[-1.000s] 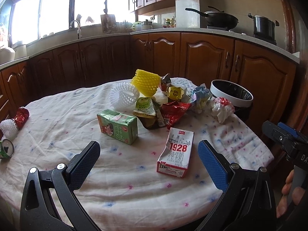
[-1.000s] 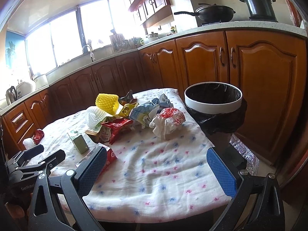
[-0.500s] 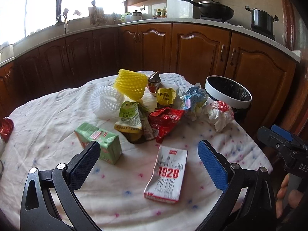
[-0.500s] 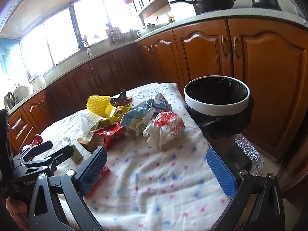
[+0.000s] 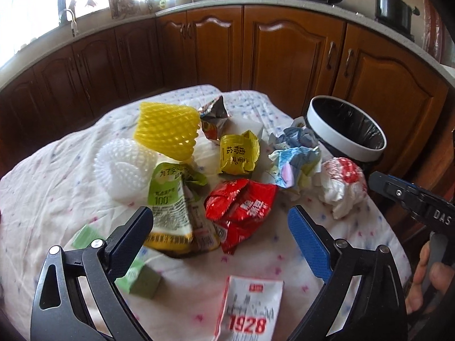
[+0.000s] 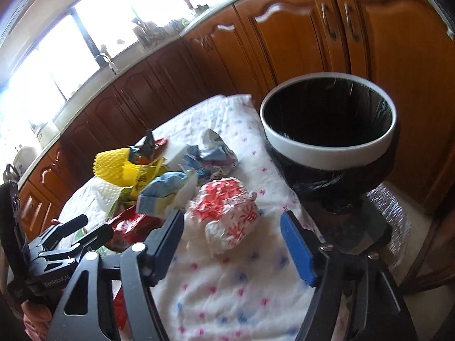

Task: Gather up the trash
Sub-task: 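Grasp red wrapper with left tool while right tool grasps crumpled white-red paper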

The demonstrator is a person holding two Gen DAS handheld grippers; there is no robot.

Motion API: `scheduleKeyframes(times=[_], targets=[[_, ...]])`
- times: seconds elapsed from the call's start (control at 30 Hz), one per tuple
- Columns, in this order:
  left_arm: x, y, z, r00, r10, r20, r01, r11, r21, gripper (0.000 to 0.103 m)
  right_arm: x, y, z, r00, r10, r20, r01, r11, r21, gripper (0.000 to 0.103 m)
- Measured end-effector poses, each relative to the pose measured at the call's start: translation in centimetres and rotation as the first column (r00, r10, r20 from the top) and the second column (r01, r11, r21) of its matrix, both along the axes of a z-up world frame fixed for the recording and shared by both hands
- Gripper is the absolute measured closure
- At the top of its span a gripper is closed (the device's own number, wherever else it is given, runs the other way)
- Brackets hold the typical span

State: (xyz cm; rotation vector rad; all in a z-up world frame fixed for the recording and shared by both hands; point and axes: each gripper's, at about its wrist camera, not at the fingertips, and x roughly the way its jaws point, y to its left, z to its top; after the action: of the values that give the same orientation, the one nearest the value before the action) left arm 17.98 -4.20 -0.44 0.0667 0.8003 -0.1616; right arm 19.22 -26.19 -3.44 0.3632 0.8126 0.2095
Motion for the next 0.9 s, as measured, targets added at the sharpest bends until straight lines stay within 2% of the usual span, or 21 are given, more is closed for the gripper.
scheduleKeyframes(times=[0.13, 0.17, 0.23, 0.3, 0.33, 0.37, 0.4, 0.6, 0.9], targets=[[2.0, -0.4, -0.8, 0.999, -0.008, -0.044, 0.008, 1.000, 0.009, 0.014, 1.4, -0.7, -1.4, 0.999, 0.003, -0.052, -0.001, 0.999, 0.046, 0.048], [2.3, -0.4, -1.0, 0.998, -0.010, -0.055, 0.010, 1.000, 0.008, 0.019, 1.5, -0.7, -1.6, 0.998, 0.007, -0.057, -0.003, 0.998, 0.057, 0.050], [2.9, -0.3, -1.5, 0.997, -0.014, -0.080, 0.015, 1.000, 0.003, 0.032, 1.6, -0.8, -1.9, 0.998, 0.020, -0.061, -0.015, 0.997, 0.076, 0.066], [3.4, -0.4, -2.1, 0.993, -0.028, -0.113, 0.026, 1.000, -0.013, 0.052, 1.5, -0.6, -1.7, 0.998, 0.035, -0.052, -0.031, 0.996, 0.079, 0.075], [3.6, -0.5, -2.4, 0.991, -0.038, -0.125, 0.035, 0.999, -0.024, 0.057, 1.3, -0.4, -1.5, 0.998, 0.042, -0.043, -0.038, 0.997, 0.072, 0.080], [3.6, -0.5, -2.5, 0.990, -0.049, -0.134, 0.045, 0.998, -0.034, 0.067, 1.2, -0.1, -1.3, 0.998, 0.046, -0.037, -0.044, 0.997, 0.066, 0.081], [3.6, -0.6, -2.6, 0.989, -0.053, -0.135, 0.049, 0.998, -0.032, 0.071, 0.9, 0.1, -1.1, 0.998, 0.057, -0.027, -0.055, 0.997, 0.063, 0.085], [1.6, -1.0, -2.0, 0.992, -0.091, -0.091, 0.090, 0.996, -0.020, 0.082, -1.2, 0.7, 0.4, 0.996, 0.083, 0.026, -0.085, 0.995, 0.050, 0.091], [-1.3, 0.1, 1.7, 0.996, -0.092, -0.008, 0.091, 0.992, -0.085, 0.088, -3.9, -0.9, 2.9, 0.994, 0.049, 0.100, -0.055, 0.997, 0.059, 0.092]])
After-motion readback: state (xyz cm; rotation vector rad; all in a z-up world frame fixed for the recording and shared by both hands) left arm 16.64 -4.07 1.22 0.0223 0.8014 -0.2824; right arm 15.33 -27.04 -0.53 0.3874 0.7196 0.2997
